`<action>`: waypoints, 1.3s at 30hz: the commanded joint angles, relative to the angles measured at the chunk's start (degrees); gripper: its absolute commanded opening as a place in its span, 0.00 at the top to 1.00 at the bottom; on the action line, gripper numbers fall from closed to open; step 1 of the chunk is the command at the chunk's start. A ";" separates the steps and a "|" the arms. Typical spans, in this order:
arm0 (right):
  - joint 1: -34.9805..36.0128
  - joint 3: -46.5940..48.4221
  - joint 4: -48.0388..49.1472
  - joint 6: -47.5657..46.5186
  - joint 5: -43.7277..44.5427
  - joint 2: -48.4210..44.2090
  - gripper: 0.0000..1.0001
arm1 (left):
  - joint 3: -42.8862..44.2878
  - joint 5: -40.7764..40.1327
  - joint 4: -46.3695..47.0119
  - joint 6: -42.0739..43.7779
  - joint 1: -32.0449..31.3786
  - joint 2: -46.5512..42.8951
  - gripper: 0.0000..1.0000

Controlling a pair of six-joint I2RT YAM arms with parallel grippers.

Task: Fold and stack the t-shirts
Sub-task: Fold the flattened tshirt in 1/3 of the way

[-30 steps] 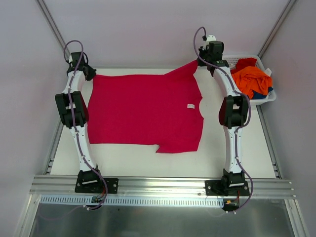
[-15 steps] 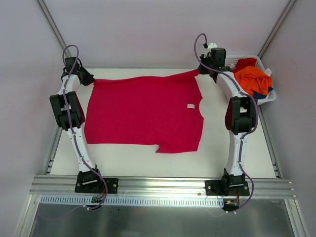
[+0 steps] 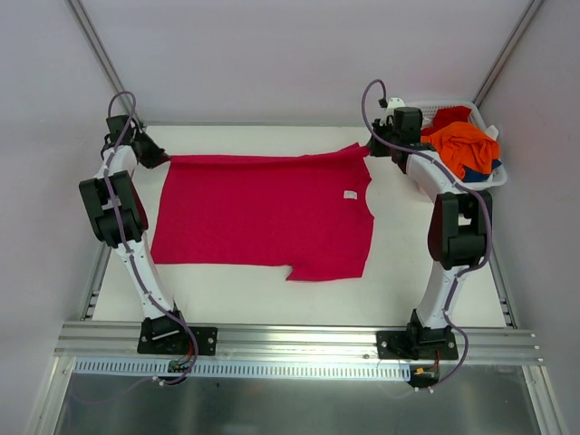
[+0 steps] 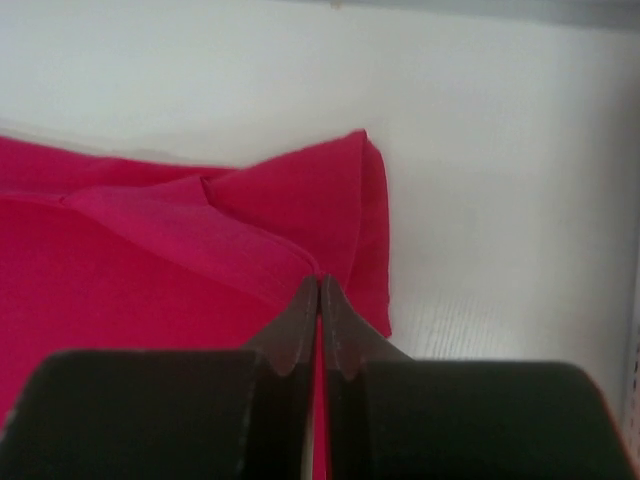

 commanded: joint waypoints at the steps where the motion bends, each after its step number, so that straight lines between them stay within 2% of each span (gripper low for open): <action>1: -0.23 -3.17 2.08 1.20 -0.81 -5.15 1.00 | -2.15 1.82 0.82 3.04 0.70 -4.31 1.00; 11: -0.32 -13.29 2.09 1.64 -0.37 -11.74 1.00 | -10.41 2.97 0.82 3.39 3.07 -7.91 1.00; 18: -0.23 -18.03 2.09 1.46 -0.19 -14.29 1.00 | -13.05 4.11 0.91 4.18 3.87 -9.67 1.00; 39: -0.23 -23.13 -1.52 2.43 -2.83 -15.61 1.00 | -18.94 3.32 0.82 4.45 4.75 -10.81 1.00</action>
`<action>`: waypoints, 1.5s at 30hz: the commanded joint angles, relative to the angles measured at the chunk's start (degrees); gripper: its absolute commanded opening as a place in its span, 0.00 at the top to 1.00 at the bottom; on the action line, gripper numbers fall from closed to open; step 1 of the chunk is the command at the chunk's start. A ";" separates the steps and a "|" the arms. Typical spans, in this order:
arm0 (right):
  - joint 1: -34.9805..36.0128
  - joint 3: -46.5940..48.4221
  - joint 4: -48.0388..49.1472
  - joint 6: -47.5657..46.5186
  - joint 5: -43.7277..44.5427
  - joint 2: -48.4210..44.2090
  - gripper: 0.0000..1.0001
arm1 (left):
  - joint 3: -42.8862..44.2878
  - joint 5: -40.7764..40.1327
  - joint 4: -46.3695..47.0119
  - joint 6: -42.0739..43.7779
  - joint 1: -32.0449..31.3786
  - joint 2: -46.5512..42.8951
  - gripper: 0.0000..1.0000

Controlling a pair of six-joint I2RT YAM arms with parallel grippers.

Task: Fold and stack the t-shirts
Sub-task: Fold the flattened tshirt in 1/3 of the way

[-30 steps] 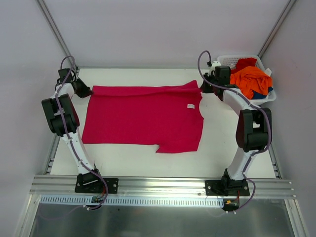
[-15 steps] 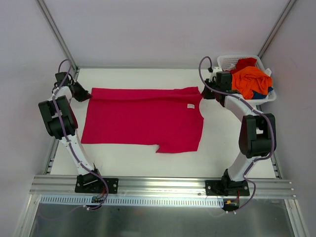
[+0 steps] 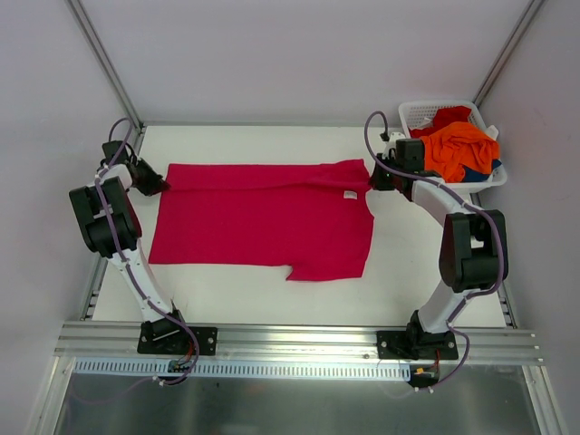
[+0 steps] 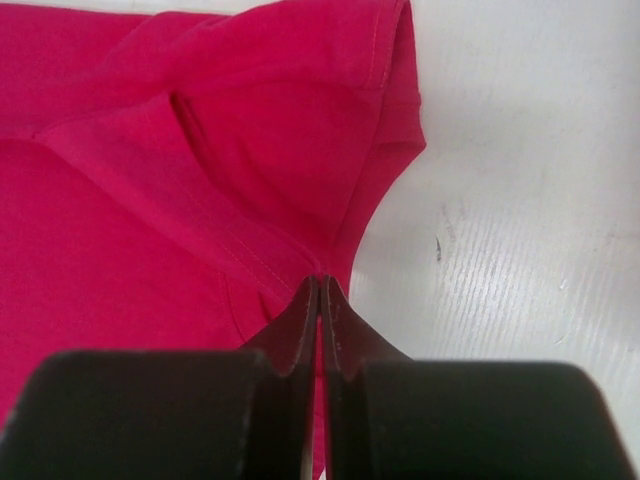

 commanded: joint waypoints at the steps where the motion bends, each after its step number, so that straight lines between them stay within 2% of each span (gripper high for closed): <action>1: -0.23 -0.99 -0.43 0.94 -1.76 -3.31 1.00 | -0.45 -0.24 0.45 1.15 0.77 -3.40 1.00; 17: -0.14 -4.60 -0.42 0.68 -1.15 -6.39 1.00 | -0.36 0.63 0.45 1.15 1.47 -5.42 1.00; 45: 0.38 -6.18 -2.71 1.12 -5.89 -2.52 1.00 | -2.65 -0.60 0.53 2.20 1.47 -3.32 1.00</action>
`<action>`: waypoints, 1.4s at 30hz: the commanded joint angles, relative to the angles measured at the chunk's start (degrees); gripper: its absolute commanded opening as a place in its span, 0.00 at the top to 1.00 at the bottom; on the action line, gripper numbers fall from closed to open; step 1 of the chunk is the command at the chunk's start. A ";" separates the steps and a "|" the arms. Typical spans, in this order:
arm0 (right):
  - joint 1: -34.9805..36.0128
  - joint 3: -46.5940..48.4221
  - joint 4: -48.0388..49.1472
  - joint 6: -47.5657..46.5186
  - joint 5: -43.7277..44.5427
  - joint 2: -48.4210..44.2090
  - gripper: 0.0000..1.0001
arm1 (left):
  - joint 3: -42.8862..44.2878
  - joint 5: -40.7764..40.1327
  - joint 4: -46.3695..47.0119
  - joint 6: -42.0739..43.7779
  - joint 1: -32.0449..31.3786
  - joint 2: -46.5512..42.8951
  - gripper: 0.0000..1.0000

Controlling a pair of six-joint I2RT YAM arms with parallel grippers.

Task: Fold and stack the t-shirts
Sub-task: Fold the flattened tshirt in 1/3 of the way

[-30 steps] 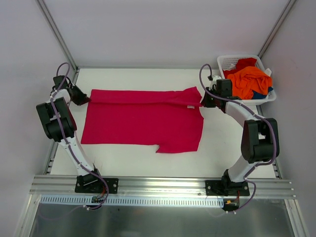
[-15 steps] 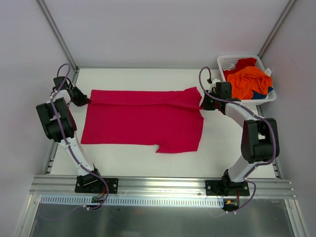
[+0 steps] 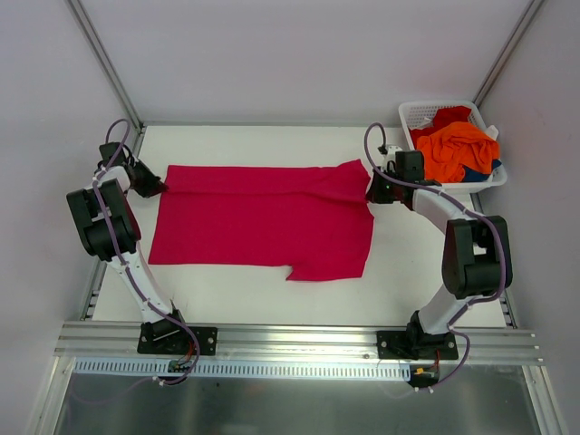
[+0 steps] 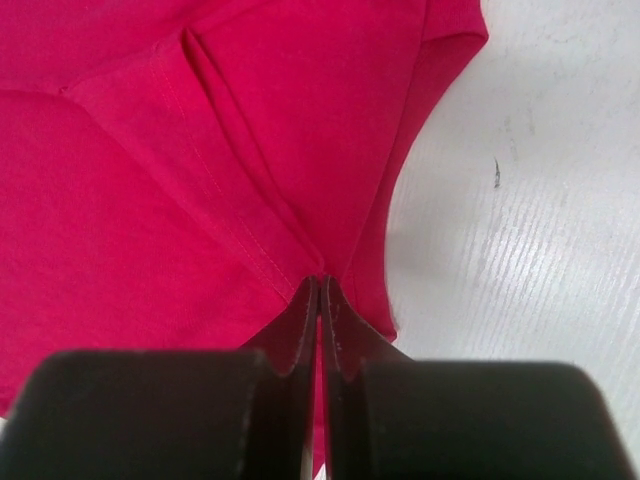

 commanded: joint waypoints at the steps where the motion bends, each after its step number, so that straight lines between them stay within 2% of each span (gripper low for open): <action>1: 0.27 0.24 -1.59 0.22 -1.48 0.72 1.00 | -0.29 -0.46 0.38 1.65 0.69 -1.04 1.00; 8: 0.36 0.33 -2.48 0.84 -2.36 -0.07 0.99 | 0.06 -0.46 0.38 2.53 0.69 -1.57 1.00; 9: 0.27 0.60 -3.00 0.84 -2.53 -0.42 0.95 | -0.02 -0.12 0.38 2.71 0.69 -1.92 0.99; 10: 0.36 0.95 -4.05 0.84 -2.88 -0.51 0.85 | -0.11 0.23 0.21 3.14 0.77 -2.27 0.95; 11: 0.36 1.73 -4.49 0.67 -3.75 -0.77 0.64 | -0.29 0.41 0.12 3.32 0.69 -2.62 0.90; 12: 0.27 2.26 -5.11 0.75 -4.29 -1.56 0.52 | -0.38 0.59 0.20 3.50 0.69 -3.49 0.83; 13: 0.36 2.88 -6.42 0.66 -4.55 -2.00 0.44 | -0.38 0.85 0.21 3.93 0.69 -4.02 0.58; 14: 0.36 3.49 -6.87 0.75 -4.73 -2.53 0.35 | -0.29 1.46 -0.06 4.20 0.69 -4.55 0.49; 16: 0.27 5.42 -8.44 0.75 -4.73 -4.02 0.27 | -0.03 2.60 -0.15 4.99 0.69 -6.31 0.27; 17: 0.27 6.30 -8.98 0.75 -4.82 -4.38 0.16 | 0.06 3.05 -0.23 5.25 0.69 -7.01 0.11; 19: 0.27 8.76 -10.29 1.36 -5.52 -5.08 0.14 | 0.41 3.49 -0.67 5.61 0.69 -9.03 0.03; 25: 2.20 15.43 -9.07 5.41 -10.62 -1.05 0.12 | 1.12 4.02 -3.48 6.66 0.69 -14.39 0.01; 27: 3.78 18.60 -10.38 5.06 -9.04 3.69 0.02 | -0.80 4.19 -3.92 6.93 0.69 -17.20 0.01; 28: 5.27 22.79 -12.48 5.06 -8.25 5.71 0.01 | -0.82 4.02 -4.27 7.01 0.60 -18.34 0.01; 32: 7.91 32.05 -15.04 7.16 -4.47 16.85 0.01 | -7.13 2.79 -4.98 5.88 0.60 -24.84 0.01; 38: 10.55 43.90 -17.06 7.61 -4.64 27.25 0.01 | -13.90 5.33 -5.15 4.03 0.07 -30.91 0.01; 42: 10.82 45.60 -17.86 8.40 -4.20 31.30 0.01 | -15.67 4.72 -5.59 5.25 0.07 -33.29 0.01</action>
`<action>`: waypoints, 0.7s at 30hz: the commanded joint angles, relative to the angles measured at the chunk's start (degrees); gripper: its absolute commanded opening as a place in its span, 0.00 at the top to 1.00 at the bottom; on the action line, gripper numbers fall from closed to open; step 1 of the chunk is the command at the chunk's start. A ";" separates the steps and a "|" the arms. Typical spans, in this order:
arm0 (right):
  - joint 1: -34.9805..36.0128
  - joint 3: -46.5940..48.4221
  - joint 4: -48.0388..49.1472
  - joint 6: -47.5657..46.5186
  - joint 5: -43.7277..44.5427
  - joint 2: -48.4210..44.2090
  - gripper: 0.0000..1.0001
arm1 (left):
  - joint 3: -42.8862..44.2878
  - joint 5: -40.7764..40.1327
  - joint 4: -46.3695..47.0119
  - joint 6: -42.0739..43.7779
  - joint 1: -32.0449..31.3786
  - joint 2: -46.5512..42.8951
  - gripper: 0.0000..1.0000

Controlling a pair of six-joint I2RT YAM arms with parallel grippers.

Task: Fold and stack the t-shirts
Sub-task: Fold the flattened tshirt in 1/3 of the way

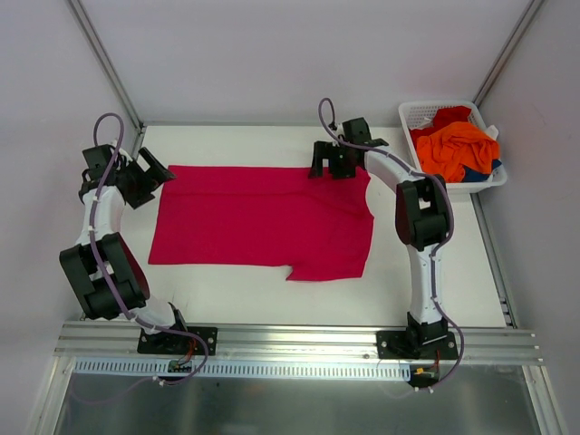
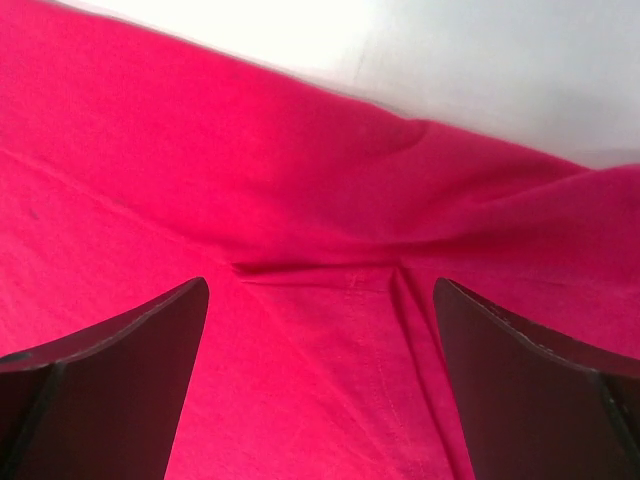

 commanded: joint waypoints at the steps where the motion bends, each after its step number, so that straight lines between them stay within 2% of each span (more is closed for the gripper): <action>1: -0.13 3.09 -1.99 1.64 0.37 0.11 0.00 | -1.09 1.18 -0.92 0.51 0.11 -4.27 0.01; 14: 0.40 -3.41 2.58 2.52 -4.30 -0.23 0.02 | -1.09 1.97 -1.36 0.87 0.11 -5.33 0.01; 21: 0.49 -4.03 2.93 2.52 -5.43 -0.06 0.20 | -1.18 1.97 -1.45 1.04 0.11 -5.33 0.01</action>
